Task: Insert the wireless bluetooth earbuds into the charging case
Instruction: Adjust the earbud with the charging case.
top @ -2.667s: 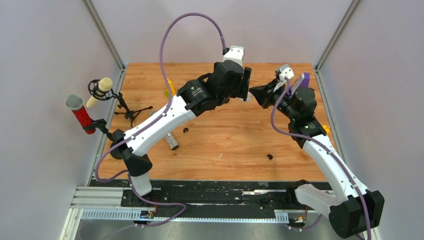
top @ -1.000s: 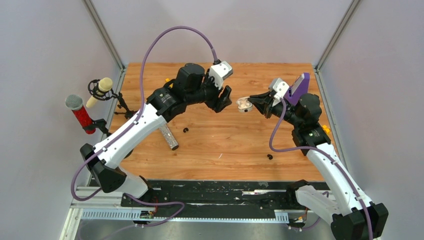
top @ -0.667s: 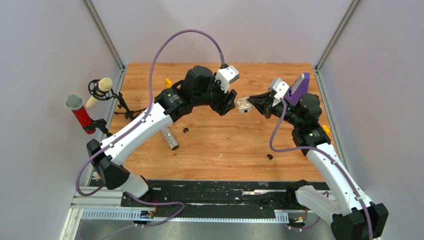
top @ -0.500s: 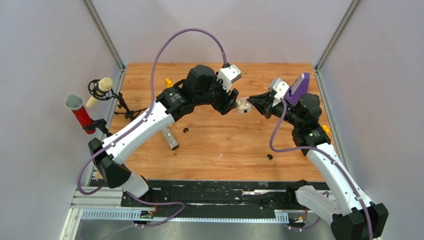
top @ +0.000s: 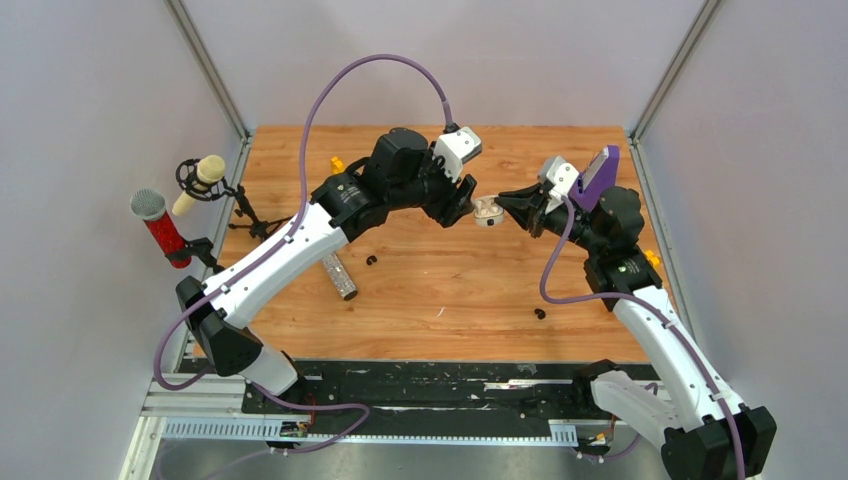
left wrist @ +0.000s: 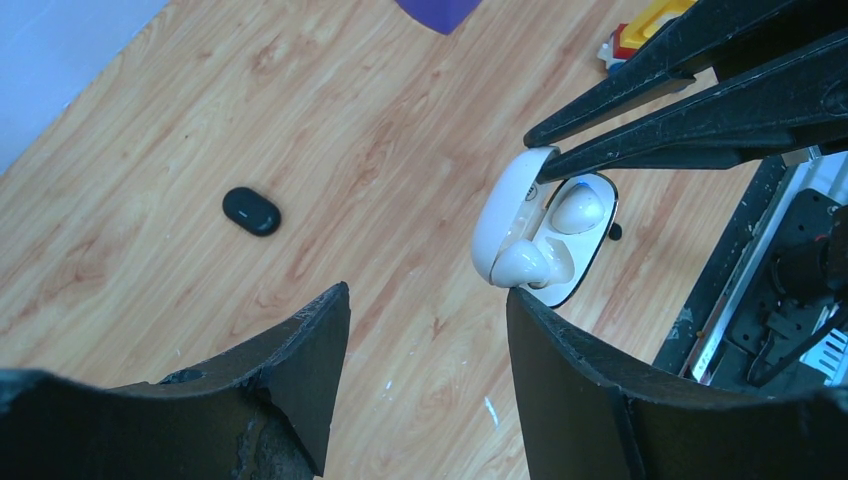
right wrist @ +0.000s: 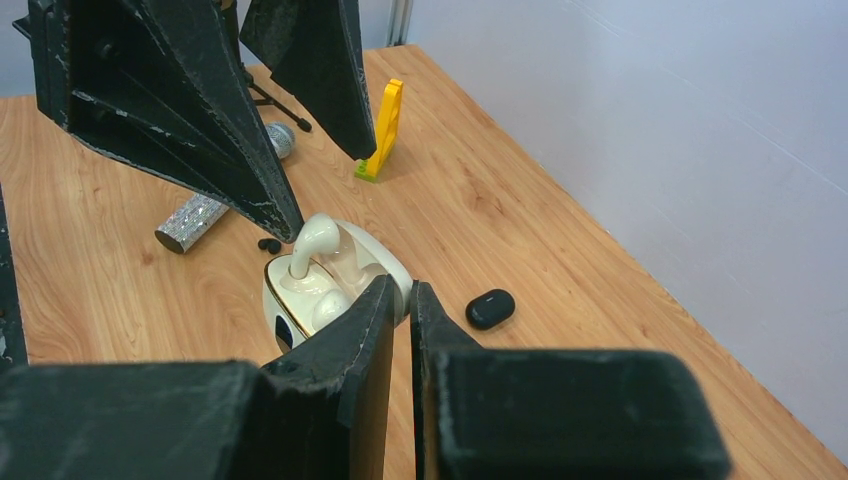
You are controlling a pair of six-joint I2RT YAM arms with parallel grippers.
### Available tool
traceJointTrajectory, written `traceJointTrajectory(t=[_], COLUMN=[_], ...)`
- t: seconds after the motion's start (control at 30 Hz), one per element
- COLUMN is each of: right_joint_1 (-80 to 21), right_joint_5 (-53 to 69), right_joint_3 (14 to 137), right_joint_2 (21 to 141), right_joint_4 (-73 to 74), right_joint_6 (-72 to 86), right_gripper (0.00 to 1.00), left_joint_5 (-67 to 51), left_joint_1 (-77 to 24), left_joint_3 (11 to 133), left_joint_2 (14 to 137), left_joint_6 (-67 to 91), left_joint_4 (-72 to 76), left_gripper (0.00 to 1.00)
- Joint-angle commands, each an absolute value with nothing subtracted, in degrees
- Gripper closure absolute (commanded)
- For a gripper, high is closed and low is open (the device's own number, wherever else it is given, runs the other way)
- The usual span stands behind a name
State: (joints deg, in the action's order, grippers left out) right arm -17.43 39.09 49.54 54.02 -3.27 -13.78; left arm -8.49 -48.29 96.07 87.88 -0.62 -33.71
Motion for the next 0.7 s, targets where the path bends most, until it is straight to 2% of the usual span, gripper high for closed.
traceJointTrajectory(t=[0.0, 0.67], right_joint_1=[-17.08, -16.79], right_joint_5=[40.41, 42.97], right_joint_3=[50.18, 50.08], right_joint_2=[53.77, 53.70], right_joint_4=[-4.57, -4.48], right_joint_6=[-12.61, -12.22], right_gripper=[1.00, 1.00], left_joint_5=[-8.16, -9.28], left_joint_1=[-48.37, -48.42], left_joint_3=[98.19, 99.91], left_joint_2=[87.45, 87.60], left_joint_6=[-2.23, -2.42], left_joint_4=[-33.00, -33.74], left_gripper=[0.33, 0.35])
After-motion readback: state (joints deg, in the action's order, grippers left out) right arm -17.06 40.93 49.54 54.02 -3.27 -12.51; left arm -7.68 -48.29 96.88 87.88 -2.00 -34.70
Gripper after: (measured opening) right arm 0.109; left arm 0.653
